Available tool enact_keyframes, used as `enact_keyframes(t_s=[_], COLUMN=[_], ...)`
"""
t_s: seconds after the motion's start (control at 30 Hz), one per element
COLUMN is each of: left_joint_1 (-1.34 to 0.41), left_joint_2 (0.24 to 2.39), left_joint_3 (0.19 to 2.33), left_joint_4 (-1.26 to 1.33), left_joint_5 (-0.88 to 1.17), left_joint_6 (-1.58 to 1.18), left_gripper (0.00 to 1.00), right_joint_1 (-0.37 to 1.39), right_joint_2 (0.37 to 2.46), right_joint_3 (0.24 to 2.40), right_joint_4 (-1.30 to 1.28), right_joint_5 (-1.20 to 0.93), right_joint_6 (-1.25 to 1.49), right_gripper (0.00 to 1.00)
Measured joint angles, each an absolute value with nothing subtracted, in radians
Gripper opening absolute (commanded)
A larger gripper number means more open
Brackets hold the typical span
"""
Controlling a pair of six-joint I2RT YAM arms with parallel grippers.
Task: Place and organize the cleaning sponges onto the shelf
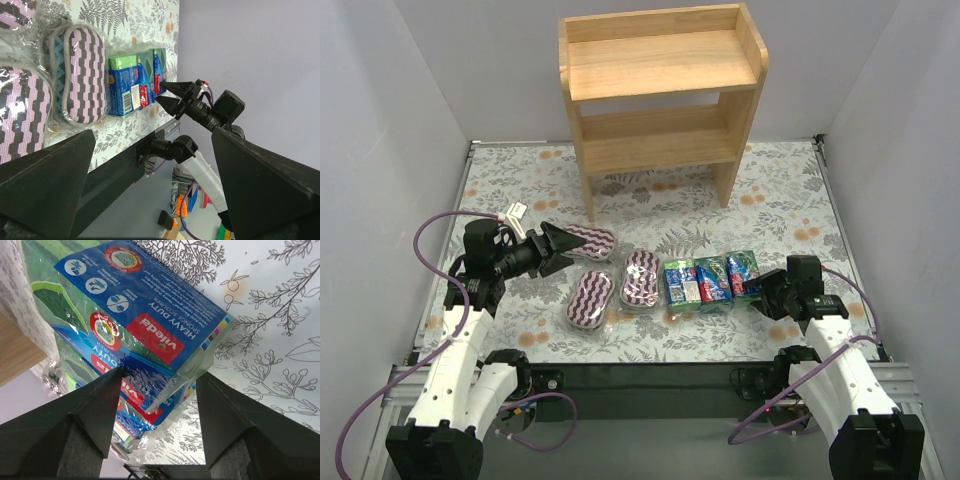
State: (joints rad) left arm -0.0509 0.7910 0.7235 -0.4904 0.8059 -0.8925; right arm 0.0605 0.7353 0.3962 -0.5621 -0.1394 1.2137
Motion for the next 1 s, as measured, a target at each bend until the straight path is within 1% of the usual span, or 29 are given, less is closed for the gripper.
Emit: enact_keyframes(t_s=[0.03,0.1,0.13,0.17,0.23,0.27,0.37,0.53,0.8,0.9,1.0], left_joint_1=[-0.051,-0.051,-0.051,-0.051,-0.051,-0.051,-0.051,-0.051,-0.051,-0.051,-0.051], left_joint_2=[0.791,0.792,0.793,0.793,0.793,0.793,0.796,0.816,0.847,0.854,0.859], left_joint_3=[0.723,0.723,0.723,0.723,0.723,0.723,0.728,0.769,0.845,0.850,0.851], left_joint_4=[-0.492,-0.494,-0.494,-0.494,-0.494,-0.494,-0.498,-0.509,-0.520,-0.521,-0.524], left_joint_5=[0.804,0.800,0.800,0.799,0.798,0.796,0.793,0.784,0.766,0.764,0.759], left_joint_6=[-0.891,-0.890,-0.889,-0.889,-0.888,-0.888,-0.887,-0.878,-0.860,-0.857,-0.857], left_gripper=[0.88,0.88,0.88,0.88,0.88,0.88,0.88,0.88,0.88,0.88,0.88], right_joint_1=[0.060,0.060,0.060,0.060,0.060,0.060,0.060,0.060,0.060,0.060,0.059], right_joint_2=[0.747,0.762,0.767,0.773,0.776,0.775,0.771,0.764,0.764,0.793,0.828], right_joint_3=[0.396,0.396,0.396,0.396,0.397,0.399,0.416,0.505,0.732,0.801,0.832], right_joint_4=[-0.553,-0.532,-0.519,-0.509,-0.494,-0.489,-0.496,-0.543,-0.579,-0.551,-0.471], right_joint_5=[-0.136,-0.133,-0.133,-0.131,-0.132,-0.131,-0.126,-0.146,-0.243,-0.309,-0.403], right_joint_6=[1.212,1.205,1.203,1.200,1.192,1.188,1.163,1.113,1.054,1.044,1.059], right_gripper=[0.49,0.37,0.31,0.21,0.15,0.10,0.01,0.01,0.01,0.01,0.01])
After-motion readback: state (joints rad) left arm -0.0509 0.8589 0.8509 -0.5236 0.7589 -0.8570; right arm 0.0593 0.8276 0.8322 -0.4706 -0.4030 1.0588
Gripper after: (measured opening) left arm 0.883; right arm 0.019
